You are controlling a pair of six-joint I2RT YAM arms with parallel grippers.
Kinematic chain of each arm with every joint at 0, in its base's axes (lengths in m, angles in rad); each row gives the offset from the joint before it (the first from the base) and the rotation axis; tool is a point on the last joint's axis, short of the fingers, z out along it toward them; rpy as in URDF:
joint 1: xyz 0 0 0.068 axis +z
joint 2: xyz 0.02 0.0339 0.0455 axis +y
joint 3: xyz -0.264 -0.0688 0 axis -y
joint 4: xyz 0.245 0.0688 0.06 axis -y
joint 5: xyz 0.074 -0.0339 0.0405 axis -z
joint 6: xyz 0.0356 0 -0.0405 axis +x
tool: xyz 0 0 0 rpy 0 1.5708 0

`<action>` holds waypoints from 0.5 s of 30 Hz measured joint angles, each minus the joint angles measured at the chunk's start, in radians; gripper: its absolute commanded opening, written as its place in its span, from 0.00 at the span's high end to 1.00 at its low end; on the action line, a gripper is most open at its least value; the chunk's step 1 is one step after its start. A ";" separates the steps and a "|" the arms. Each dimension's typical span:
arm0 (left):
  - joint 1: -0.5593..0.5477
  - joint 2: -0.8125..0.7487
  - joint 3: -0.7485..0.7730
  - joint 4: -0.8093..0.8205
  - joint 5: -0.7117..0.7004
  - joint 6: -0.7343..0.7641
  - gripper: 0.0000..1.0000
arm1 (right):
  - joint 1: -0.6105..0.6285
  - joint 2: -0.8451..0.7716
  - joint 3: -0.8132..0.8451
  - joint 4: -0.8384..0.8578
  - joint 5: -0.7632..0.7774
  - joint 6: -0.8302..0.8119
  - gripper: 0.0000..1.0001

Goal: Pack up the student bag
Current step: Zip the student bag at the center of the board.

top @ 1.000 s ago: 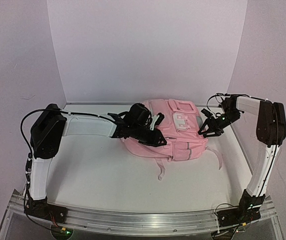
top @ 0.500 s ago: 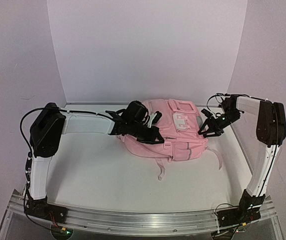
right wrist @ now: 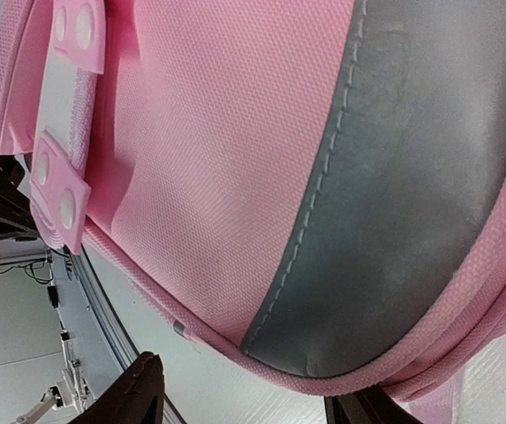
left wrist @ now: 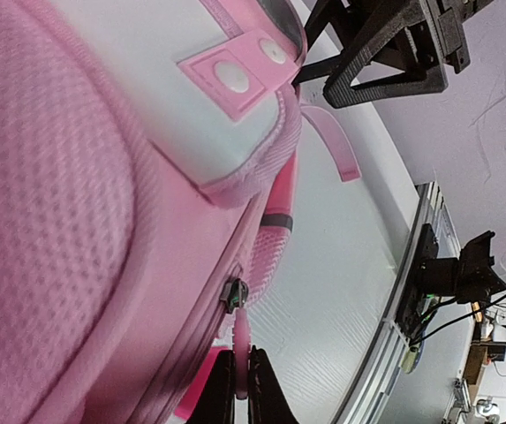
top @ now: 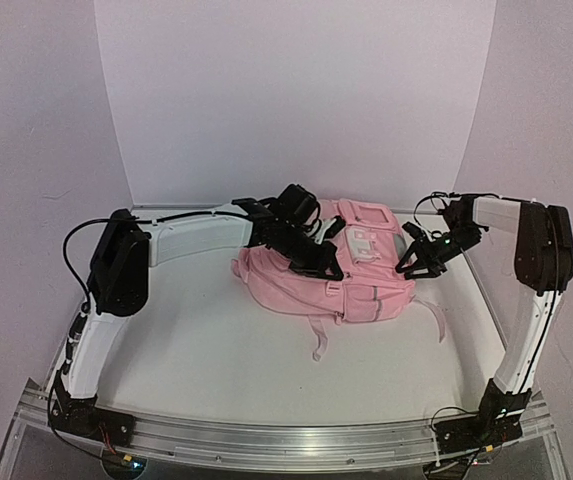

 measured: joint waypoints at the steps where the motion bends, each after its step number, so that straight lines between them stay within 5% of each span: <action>1: -0.003 0.022 0.028 -0.007 0.007 0.005 1.00 | 0.002 -0.001 0.000 -0.001 -0.001 0.005 0.39; 6: -0.004 0.090 0.126 -0.076 0.030 0.017 0.97 | 0.010 -0.001 0.000 -0.006 -0.007 0.026 0.39; 10: -0.005 0.112 0.187 -0.129 0.042 0.044 0.63 | 0.015 -0.001 0.000 -0.006 -0.010 0.034 0.41; 15: -0.017 0.095 0.171 -0.096 0.032 0.069 0.41 | 0.025 -0.001 0.002 -0.004 0.014 0.058 0.45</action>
